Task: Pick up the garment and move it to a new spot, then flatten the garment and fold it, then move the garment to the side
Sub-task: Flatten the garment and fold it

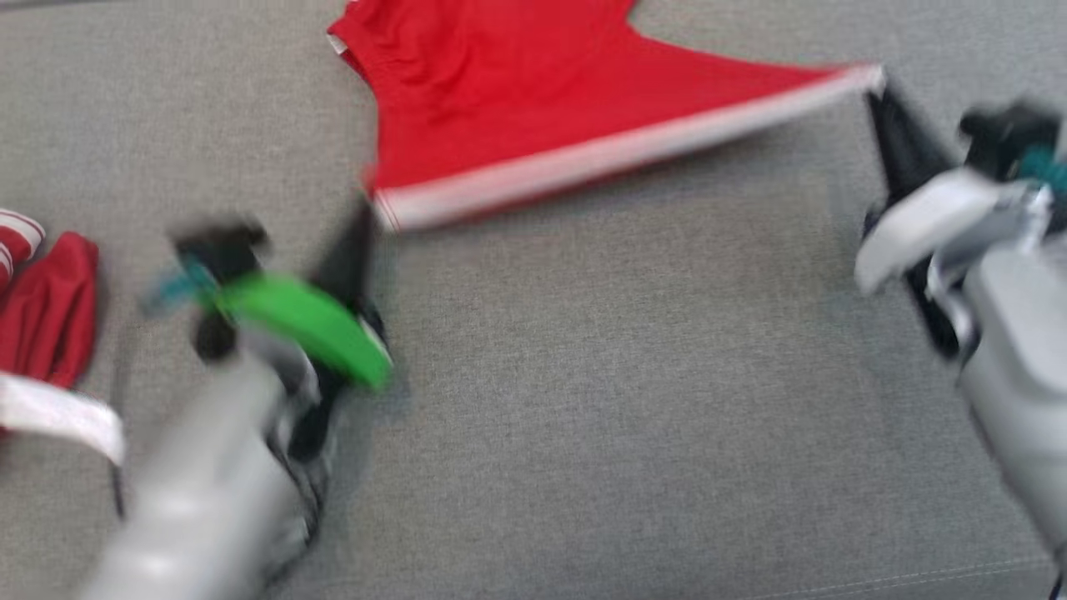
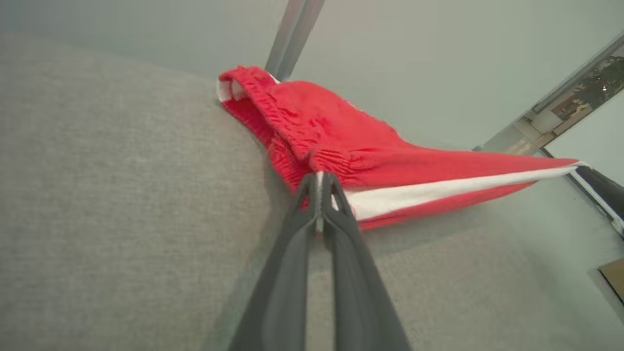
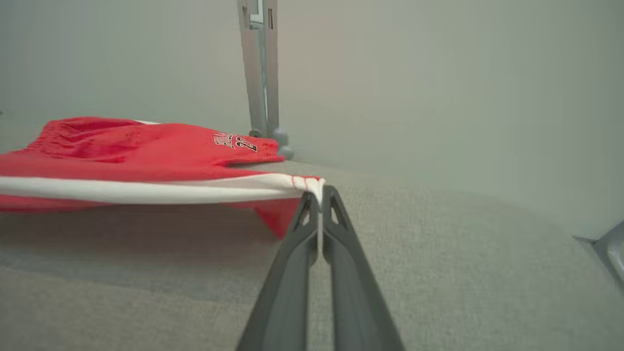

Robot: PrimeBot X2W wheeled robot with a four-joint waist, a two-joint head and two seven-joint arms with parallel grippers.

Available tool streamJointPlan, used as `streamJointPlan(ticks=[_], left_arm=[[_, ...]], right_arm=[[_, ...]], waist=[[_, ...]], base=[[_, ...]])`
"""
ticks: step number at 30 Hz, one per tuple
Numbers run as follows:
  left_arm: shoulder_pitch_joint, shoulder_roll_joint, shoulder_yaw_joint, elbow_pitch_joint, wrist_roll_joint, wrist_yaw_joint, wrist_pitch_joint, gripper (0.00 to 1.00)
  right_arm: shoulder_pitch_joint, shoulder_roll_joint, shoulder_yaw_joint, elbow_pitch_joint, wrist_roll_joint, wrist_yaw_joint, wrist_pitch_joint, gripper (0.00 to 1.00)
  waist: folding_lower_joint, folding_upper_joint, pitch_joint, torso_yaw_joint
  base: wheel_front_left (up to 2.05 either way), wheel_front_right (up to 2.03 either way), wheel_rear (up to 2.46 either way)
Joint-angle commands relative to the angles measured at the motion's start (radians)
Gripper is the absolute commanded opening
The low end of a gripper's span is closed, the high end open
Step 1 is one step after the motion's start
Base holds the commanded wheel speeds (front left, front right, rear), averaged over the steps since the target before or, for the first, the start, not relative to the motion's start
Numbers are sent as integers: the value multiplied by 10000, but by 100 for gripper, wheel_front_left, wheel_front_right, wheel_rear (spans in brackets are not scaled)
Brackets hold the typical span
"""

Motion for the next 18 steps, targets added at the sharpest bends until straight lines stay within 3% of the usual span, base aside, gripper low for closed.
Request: streamJointPlan(ticks=[1, 5, 12, 18], left_arm=[[785, 33, -407, -161, -177, 40, -56, 0], [2835, 16, -839, -640, -451, 36, -59, 0], [6279, -430, 1230, -1649, 307, 37, -69, 0], [8480, -413, 2196, -2600, 1246, 38, -78, 0]], right_arm=[[696, 37, 71, 112, 283, -40, -113, 0], [2697, 156, 318, 42, 955, -32, -206, 0], [6320, 87, -328, -1396, 874, -34, -190, 0], [8671, 157, -960, -2366, 483, -43, -194, 0]], waist=[[-1, 0, -513, -282], [-1, 0, -1176, -385], [-1, 0, -2913, -205], [-1, 0, -3708, -28]], base=[[0, 0, 0], [0, 0, 0], [0, 0, 0], [0, 0, 0]])
